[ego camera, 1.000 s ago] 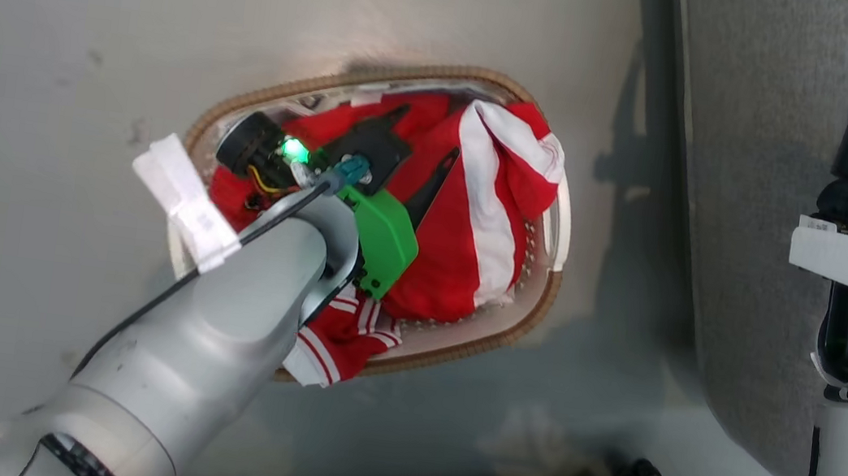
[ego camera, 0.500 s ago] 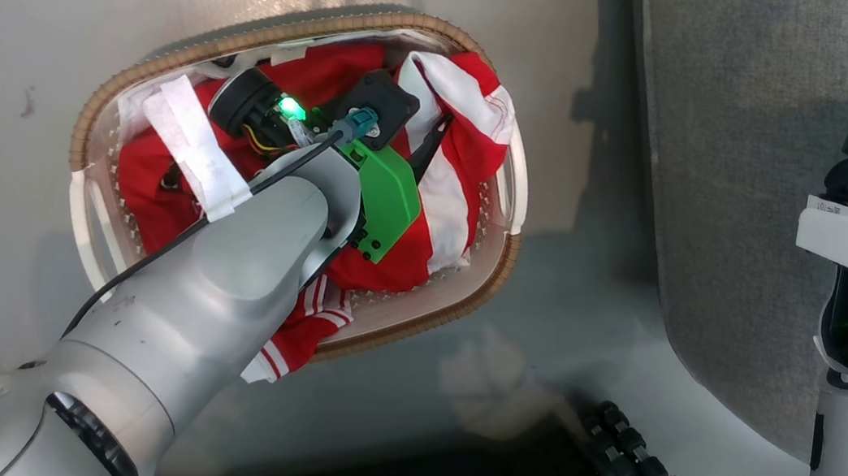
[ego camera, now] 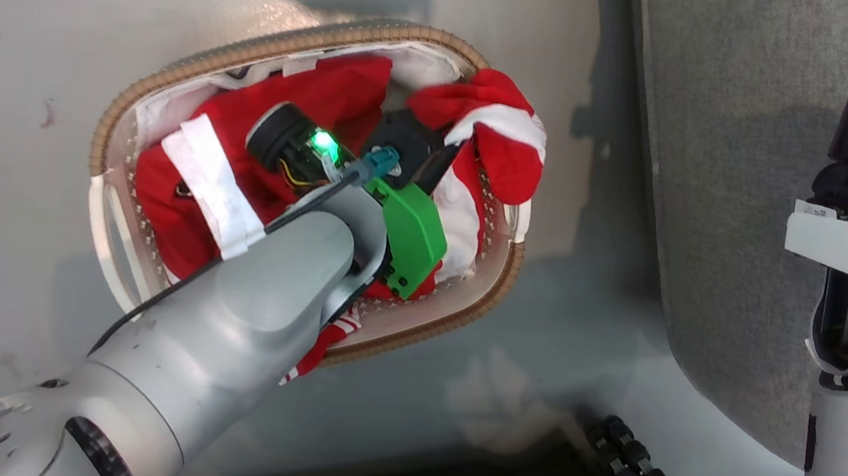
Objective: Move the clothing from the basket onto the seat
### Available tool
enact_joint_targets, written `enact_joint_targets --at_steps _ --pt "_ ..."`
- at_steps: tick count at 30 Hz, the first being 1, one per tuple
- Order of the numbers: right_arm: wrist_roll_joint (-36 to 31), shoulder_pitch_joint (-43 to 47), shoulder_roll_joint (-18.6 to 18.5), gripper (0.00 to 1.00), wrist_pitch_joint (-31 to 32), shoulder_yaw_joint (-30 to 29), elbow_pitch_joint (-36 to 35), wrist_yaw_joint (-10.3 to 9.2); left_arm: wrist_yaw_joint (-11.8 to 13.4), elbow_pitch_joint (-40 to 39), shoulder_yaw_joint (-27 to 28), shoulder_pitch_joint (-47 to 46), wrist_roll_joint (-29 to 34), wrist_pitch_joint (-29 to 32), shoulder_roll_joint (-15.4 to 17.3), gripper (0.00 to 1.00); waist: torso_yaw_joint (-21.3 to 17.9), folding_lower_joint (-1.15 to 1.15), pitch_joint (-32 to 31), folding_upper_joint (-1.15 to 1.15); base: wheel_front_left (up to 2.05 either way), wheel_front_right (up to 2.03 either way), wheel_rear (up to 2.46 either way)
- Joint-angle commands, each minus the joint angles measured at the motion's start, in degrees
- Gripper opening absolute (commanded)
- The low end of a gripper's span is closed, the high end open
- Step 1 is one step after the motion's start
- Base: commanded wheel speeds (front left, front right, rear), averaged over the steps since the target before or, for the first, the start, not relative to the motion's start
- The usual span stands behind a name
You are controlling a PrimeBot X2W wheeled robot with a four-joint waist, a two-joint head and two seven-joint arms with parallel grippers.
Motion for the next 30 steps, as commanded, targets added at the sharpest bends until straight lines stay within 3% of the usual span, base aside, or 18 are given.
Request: enact_joint_targets --at_steps 1,8,12,19,25,30 --pt "-0.6 0.7 -0.2 1.00 -0.1 0.0 0.4 -0.06 0.4 -0.5 -0.4 0.8 -0.5 -0.7 0.3 0.00 1.2 0.00 -2.0 0.00 0.00 0.00 0.00" --pt "-2.5 2.5 -0.2 1.00 -0.1 -0.9 1.7 -0.06 1.2 -2.0 -1.5 3.5 -0.9 -2.6 0.3 0.00 3.8 0.00 -8.3 0.00 0.00 0.00 0.00" --pt "-4.0 4.6 -0.2 1.00 -0.1 -1.5 2.5 -0.06 1.7 -4.0 0.7 5.0 0.5 -3.0 0.5 0.00 5.7 0.00 -13.5 0.00 0.00 0.00 0.00" --pt "-5.9 9.2 -0.2 1.00 -0.1 -2.5 4.3 -0.06 1.5 -13.0 8.0 10.0 4.0 -2.8 3.1 0.00 8.7 0.00 -23.8 0.00 0.00 0.00 0.00" --pt "-6.6 13.2 -0.2 1.00 -0.1 -2.3 5.9 -0.06 0.9 -17.8 10.2 11.7 7.6 -2.8 5.7 0.00 9.9 0.00 -32.4 0.00 0.00 0.00 0.00" --pt "-6.5 16.0 -0.2 1.00 -0.1 -1.6 6.9 -0.06 0.0 -19.1 11.0 7.9 8.7 -2.5 8.4 0.00 10.1 0.00 -38.2 0.00 0.00 0.00 0.00"
